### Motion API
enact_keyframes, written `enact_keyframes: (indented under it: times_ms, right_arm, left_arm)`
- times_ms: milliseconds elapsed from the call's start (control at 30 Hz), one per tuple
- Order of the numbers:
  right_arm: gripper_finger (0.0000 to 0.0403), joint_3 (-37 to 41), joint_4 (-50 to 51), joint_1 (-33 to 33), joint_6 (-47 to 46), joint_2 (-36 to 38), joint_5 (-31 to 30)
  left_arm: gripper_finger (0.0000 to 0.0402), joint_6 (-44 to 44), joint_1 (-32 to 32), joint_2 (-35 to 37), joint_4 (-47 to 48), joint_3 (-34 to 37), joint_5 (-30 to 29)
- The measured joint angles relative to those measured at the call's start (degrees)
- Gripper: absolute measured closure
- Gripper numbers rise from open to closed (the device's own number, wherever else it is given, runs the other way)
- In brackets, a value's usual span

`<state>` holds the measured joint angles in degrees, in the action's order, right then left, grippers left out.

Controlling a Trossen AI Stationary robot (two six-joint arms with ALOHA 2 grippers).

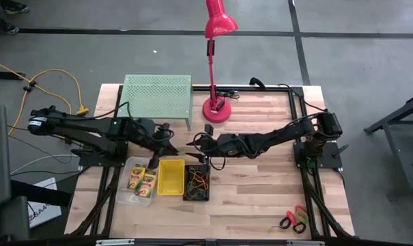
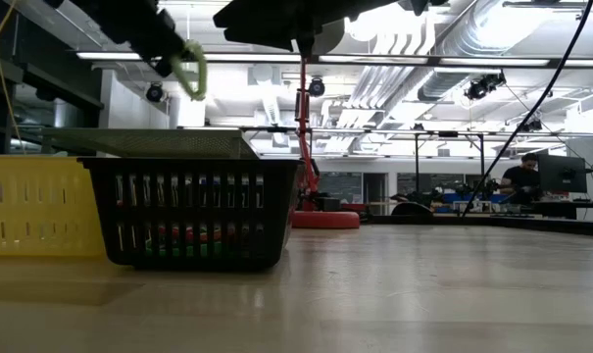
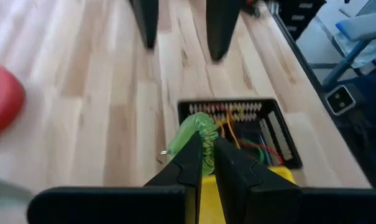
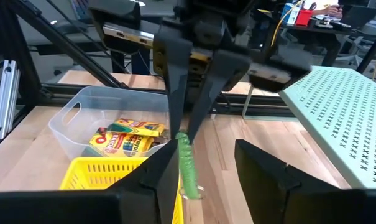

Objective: Pick & Place Office Desk Supplies
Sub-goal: Put the green spring keychain into the yellow bin

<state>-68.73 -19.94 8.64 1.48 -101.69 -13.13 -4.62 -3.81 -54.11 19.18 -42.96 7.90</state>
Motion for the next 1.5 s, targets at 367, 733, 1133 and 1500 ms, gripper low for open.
enact_keyframes:
  times_ms: [367,733,1133,1500]
  right_arm:
    - [0.0260,0.0,0.0,0.0,-0.1,0.0,0.2]
    - [0.0260,0.0,0.9,0.8,-0.4,0.0,0.2]
    - [0.0260,0.0,1.3,0.9,-0.4,0.0,0.2]
    - [0.0260,0.0,2.5,0.9,-0.4,0.0,0.2]
  left_arm:
    - [0.0376,-14.4,-7.0,-1.0,7.6,0.0,0.3]
    - [0.0376,-16.9,-14.5,-14.4,7.7,0.0,-3.7]
    - [0.0376,-16.9,-13.5,-19.2,7.6,0.0,-3.7]
    - [0.0339,-16.8,-13.1,-19.2,7.6,0.0,-3.7]
